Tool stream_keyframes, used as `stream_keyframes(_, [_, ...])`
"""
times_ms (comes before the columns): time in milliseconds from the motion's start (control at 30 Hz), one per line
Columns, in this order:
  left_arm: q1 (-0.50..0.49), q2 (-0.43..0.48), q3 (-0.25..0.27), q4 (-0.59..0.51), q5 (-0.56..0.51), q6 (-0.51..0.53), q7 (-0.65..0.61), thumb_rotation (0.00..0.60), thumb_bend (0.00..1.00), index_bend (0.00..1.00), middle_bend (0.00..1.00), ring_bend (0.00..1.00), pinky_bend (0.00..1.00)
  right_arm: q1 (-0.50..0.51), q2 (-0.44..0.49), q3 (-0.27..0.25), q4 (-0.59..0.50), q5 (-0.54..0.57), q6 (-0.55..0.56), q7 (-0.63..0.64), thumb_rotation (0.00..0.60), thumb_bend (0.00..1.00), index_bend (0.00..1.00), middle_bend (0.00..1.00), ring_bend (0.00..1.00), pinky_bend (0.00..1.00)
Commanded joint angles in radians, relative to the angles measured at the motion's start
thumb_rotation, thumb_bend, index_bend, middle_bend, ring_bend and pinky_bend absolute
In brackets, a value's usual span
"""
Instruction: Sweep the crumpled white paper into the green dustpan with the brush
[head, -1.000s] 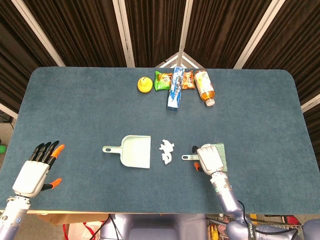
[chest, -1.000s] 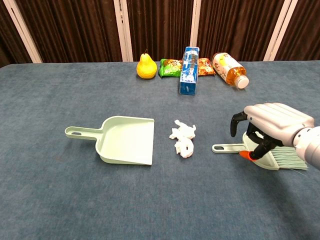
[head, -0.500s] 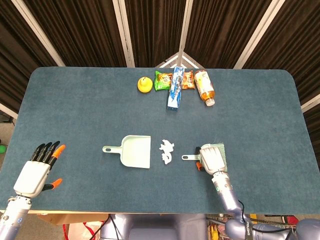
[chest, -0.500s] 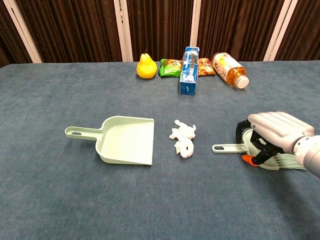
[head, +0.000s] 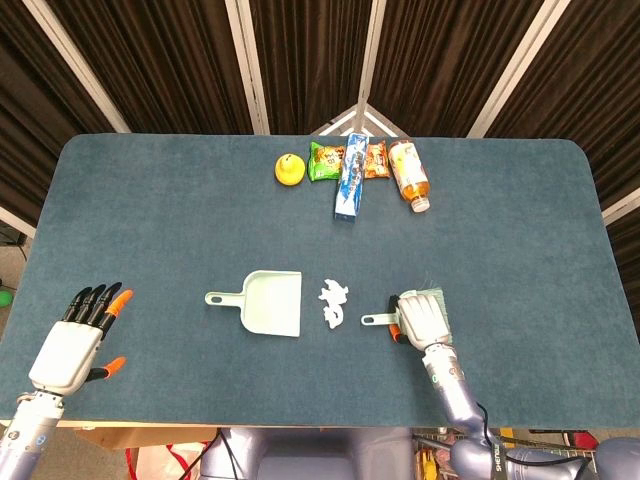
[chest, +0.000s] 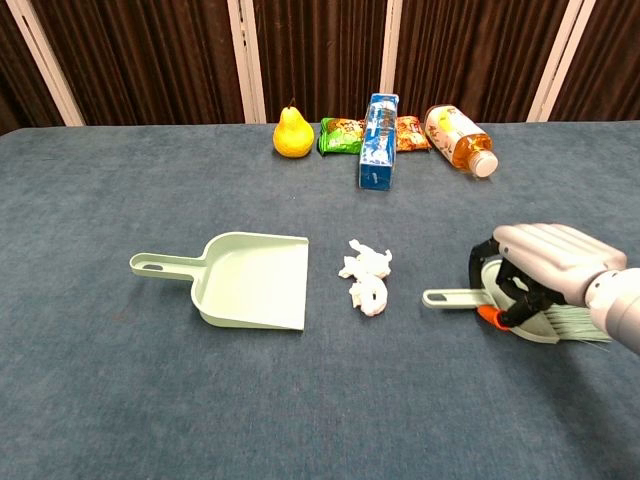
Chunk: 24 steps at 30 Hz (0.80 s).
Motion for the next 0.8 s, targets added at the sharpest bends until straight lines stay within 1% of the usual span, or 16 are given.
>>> stream_keyframes(33, [-0.006,0.005,0.001,-0.018,-0.009,-0.017,0.014,0.6,0.0,0.0,0.0,0.0,0.05,0.013,0.038,0.062,-0.093,0.049,-0.004,0.033,0.6,0.57,0.82,0.89,0.95,0.81])
stream_keyframes(100, [-0.014,0.012,-0.004,-0.04,-0.016,-0.03,0.031,0.6,0.0,0.0,0.0,0.0,0.05,0.023,0.062,0.1,-0.146,0.082,-0.007,0.044,0.6,0.59,0.83,0.89,0.95,0.81])
stream_keyframes(233, [-0.045,0.023,-0.029,-0.095,-0.039,-0.066,0.081,0.6,0.0,0.0,0.0,0.0,0.05,0.04,0.107,0.148,-0.215,0.115,-0.005,0.052,0.6,0.63,0.85,0.89,0.95,0.81])
stream_keyframes(333, [-0.078,0.023,-0.056,-0.141,-0.072,-0.106,0.126,0.6,0.0,0.0,0.0,0.0,0.08,0.048,0.134,0.162,-0.246,0.119,-0.003,0.061,0.6,0.66,0.87,0.9,0.95,0.81])
stream_keyframes(400, [-0.115,0.012,-0.084,-0.173,-0.109,-0.15,0.173,0.6,0.0,0.03,0.0,0.0,0.11,0.05,0.152,0.169,-0.267,0.12,0.002,0.071,0.6,0.67,0.87,0.9,0.95,0.81])
stream_keyframes(500, [-0.16,-0.01,-0.12,-0.206,-0.166,-0.195,0.254,0.6,0.0,0.09,0.03,0.05,0.16,0.051,0.168,0.168,-0.285,0.122,0.011,0.081,0.6,0.67,0.87,0.9,0.95,0.81])
stream_keyframes(567, [-0.194,-0.032,-0.144,-0.214,-0.202,-0.218,0.326,0.6,0.02,0.12,0.09,0.12,0.21,0.054,0.178,0.165,-0.289,0.125,0.014,0.084,0.6,0.67,0.87,0.9,0.95,0.81])
stream_keyframes(700, [-0.257,-0.092,-0.186,-0.206,-0.287,-0.247,0.466,0.6,0.1,0.18,0.22,0.24,0.31,0.058,0.189,0.161,-0.296,0.133,0.021,0.092,0.6,0.67,0.87,0.9,0.95,0.81])
stream_keyframes(767, [-0.283,-0.122,-0.202,-0.198,-0.336,-0.254,0.523,0.6,0.11,0.21,0.34,0.33,0.38,0.06,0.195,0.159,-0.3,0.135,0.024,0.095,0.6,0.67,0.87,0.9,0.95,0.81])
stream_keyframes(800, [-0.296,-0.137,-0.209,-0.192,-0.361,-0.257,0.55,0.6,0.11,0.22,0.37,0.36,0.41,0.06,0.197,0.158,-0.3,0.136,0.026,0.096,0.6,0.67,0.87,0.9,0.95,0.81])
